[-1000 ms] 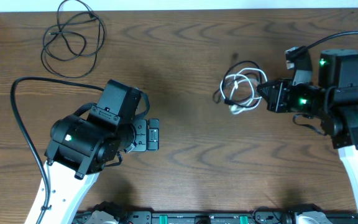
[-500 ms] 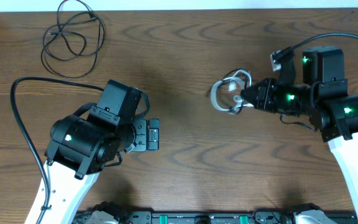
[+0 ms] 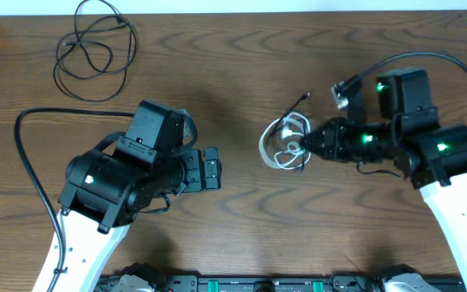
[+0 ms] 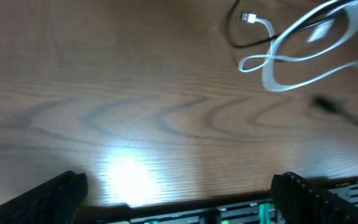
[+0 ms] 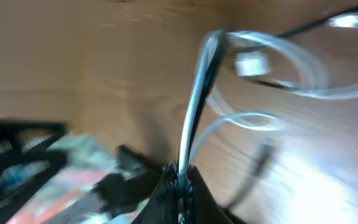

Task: Untangle cables

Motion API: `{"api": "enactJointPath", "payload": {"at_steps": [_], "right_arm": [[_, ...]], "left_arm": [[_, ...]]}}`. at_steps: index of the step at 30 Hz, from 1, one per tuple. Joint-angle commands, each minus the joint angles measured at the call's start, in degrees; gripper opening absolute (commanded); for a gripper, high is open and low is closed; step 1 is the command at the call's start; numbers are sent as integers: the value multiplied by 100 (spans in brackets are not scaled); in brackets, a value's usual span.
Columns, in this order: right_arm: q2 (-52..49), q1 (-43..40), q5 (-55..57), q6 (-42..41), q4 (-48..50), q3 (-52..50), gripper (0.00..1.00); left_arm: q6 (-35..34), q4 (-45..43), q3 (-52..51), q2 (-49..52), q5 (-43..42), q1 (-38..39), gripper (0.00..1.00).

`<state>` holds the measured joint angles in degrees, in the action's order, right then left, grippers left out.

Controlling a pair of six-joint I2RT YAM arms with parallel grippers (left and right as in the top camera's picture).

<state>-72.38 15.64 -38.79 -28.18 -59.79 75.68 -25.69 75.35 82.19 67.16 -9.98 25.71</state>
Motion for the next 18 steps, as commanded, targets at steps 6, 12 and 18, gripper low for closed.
{"api": "enactJointPath", "payload": {"at_steps": [6,12,18], "right_arm": [[-179,837,420,-1158,310,37,1],[-251,1403,992,-634,863,37,12],[-369,1572,2876,-1937,87,37,15]], "left_arm": [[-273,24,-24,146,-118,7,100],[-271,31,-24,308,-116,7,100],[-269,92,-24,507,-116,7,100]]}}
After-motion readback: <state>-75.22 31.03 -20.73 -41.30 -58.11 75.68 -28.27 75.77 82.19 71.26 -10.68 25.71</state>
